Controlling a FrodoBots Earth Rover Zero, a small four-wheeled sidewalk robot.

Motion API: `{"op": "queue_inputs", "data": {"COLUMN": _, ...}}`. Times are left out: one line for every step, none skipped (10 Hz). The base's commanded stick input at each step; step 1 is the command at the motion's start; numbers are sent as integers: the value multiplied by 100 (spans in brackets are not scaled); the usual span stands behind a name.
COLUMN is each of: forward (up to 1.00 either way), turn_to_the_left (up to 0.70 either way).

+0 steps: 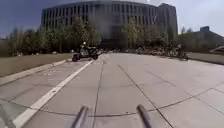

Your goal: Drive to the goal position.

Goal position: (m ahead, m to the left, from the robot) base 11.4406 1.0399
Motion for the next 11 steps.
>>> {"op": "queue_inputs", "data": {"forward": 70, "turn_to_the_left": 0}}
{"op": "queue_inputs", "data": {"forward": 70, "turn_to_the_left": 0}}
{"op": "queue_inputs", "data": {"forward": 70, "turn_to_the_left": 0}}
{"op": "queue_inputs", "data": {"forward": 70, "turn_to_the_left": 0}}
{"op": "queue_inputs", "data": {"forward": 70, "turn_to_the_left": 0}}
{"op": "queue_inputs", "data": {"forward": 70, "turn_to_the_left": 0}}
{"op": "queue_inputs", "data": {"forward": 70, "turn_to_the_left": 0}}
{"op": "queue_inputs", "data": {"forward": 70, "turn_to_the_left": 0}}
{"op": "queue_inputs", "data": {"forward": 70, "turn_to_the_left": 0}}
{"op": "queue_inputs", "data": {"forward": 70, "turn_to_the_left": 0}}
{"op": "queue_inputs", "data": {"forward": 70, "turn_to_the_left": -6}}
